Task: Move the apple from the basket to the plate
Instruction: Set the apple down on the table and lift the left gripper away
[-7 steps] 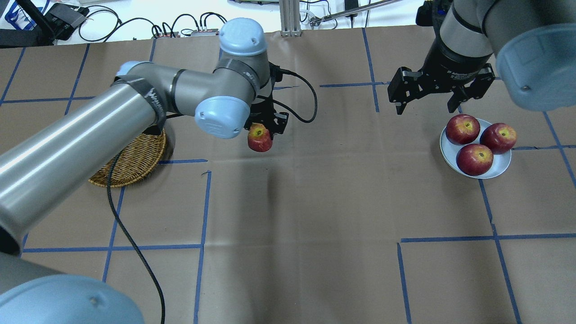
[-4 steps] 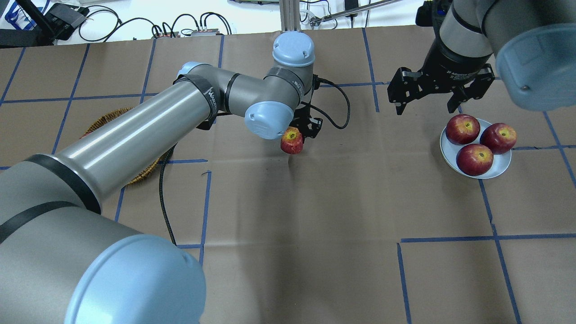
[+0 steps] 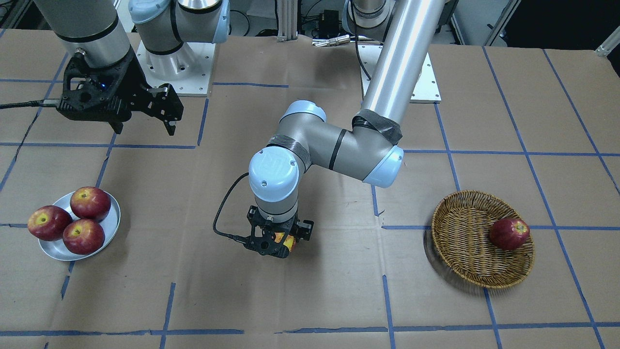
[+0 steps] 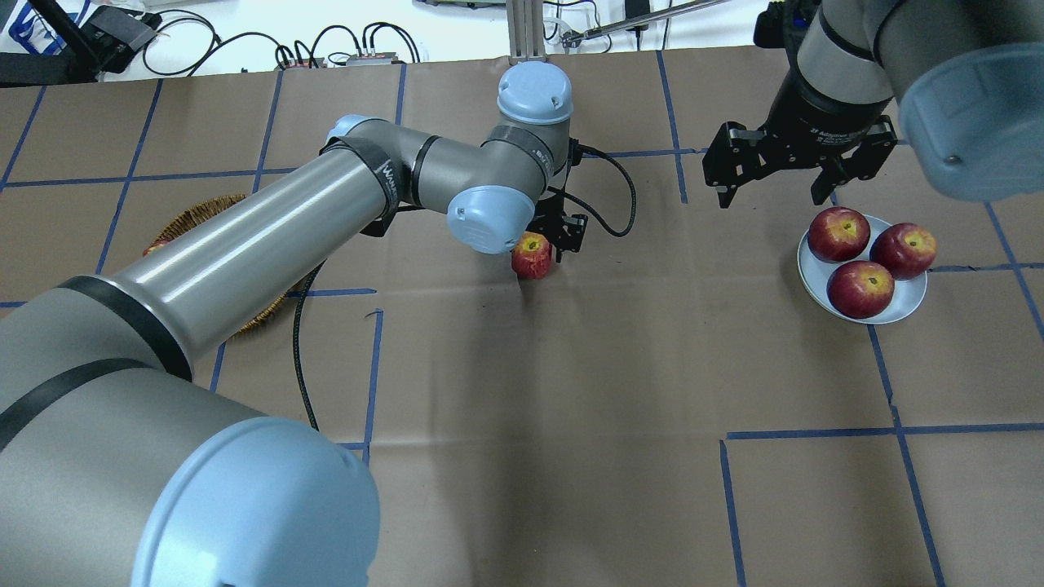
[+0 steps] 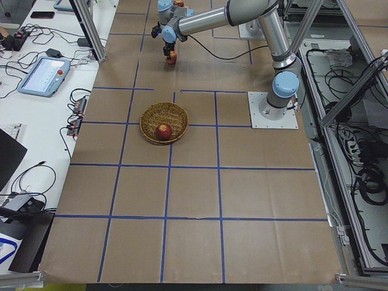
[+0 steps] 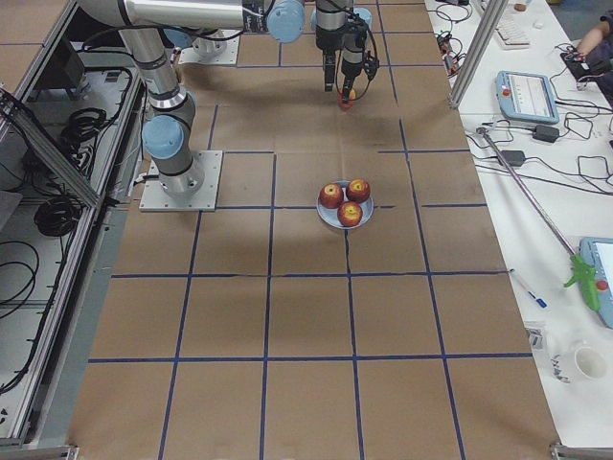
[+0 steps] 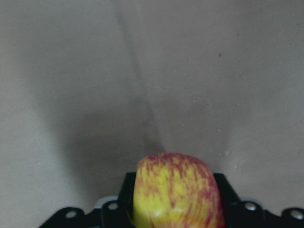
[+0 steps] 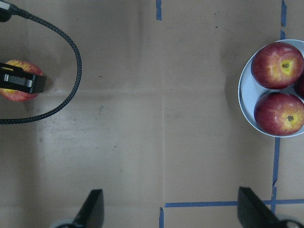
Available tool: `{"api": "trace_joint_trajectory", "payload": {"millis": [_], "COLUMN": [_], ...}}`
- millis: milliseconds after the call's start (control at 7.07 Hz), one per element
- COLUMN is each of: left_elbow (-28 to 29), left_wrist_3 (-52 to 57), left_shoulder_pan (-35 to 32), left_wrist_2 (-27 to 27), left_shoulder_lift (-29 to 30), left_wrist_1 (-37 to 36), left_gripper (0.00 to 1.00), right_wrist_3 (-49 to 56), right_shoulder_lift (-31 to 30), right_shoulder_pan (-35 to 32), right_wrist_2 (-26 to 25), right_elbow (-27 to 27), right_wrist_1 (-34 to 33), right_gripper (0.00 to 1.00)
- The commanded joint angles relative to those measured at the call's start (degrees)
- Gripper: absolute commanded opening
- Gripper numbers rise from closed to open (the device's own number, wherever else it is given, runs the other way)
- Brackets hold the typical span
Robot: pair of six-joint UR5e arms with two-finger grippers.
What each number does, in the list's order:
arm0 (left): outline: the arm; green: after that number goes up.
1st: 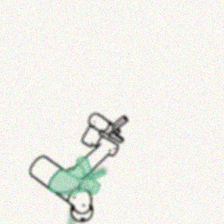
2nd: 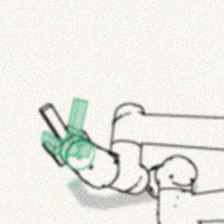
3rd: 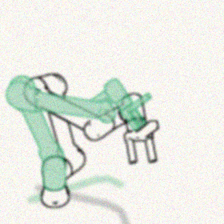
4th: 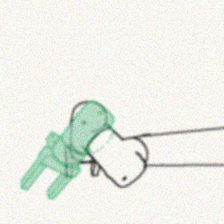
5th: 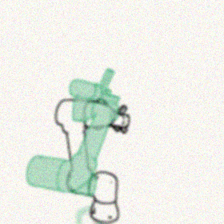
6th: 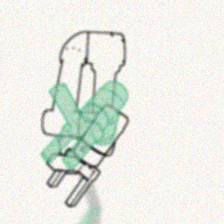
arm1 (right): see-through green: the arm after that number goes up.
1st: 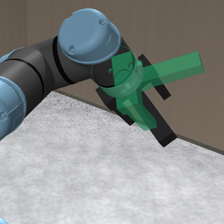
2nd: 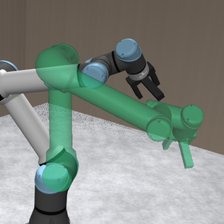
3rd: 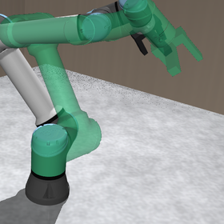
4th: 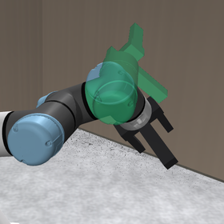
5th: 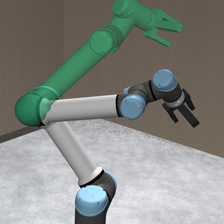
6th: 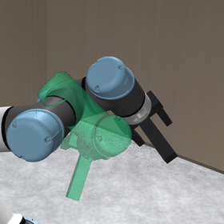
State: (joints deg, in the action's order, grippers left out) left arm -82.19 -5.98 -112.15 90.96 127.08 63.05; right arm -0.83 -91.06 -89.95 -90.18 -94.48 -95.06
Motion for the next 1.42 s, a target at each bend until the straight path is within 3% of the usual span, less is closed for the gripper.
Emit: {"api": "trace_joint_trajectory", "payload": {"millis": [0,142,425,708,849,1274], "left_elbow": [1.3,1.6,3.1,6.5,6.5,5.1], "left_wrist_3": [-0.1,0.1,1.2,1.4,1.6,2.5], "left_shoulder_pan": [0.5,2.2,6.8,7.4,7.6,7.7], "left_wrist_2": [-1.9,-1.8,-1.9,-1.7,-1.6,-1.1], "left_shoulder_lift": [-2.1,-7.1,-18.6,-26.5,-28.0,-28.5], "left_wrist_1": [0.9,4.6,19.0,32.1,35.6,35.2], "left_gripper": [0.99,0.99,0.99,0.99,0.99,0.99], "right_wrist_3": [0.0,0.0,0.0,0.0,0.0,-0.8], "right_shoulder_lift": [0.0,0.0,0.0,0.0,0.0,0.5], "right_shoulder_pan": [0.0,0.0,0.0,0.0,0.0,-0.9], "right_wrist_2": [0.0,0.0,0.0,0.0,0.1,0.2], "right_elbow": [0.0,0.0,0.0,0.0,0.0,-0.1], "right_wrist_1": [0.0,0.1,0.0,0.1,0.0,-0.9], "right_gripper": [1.0,1.0,1.0,1.0,1.0,1.0]}}
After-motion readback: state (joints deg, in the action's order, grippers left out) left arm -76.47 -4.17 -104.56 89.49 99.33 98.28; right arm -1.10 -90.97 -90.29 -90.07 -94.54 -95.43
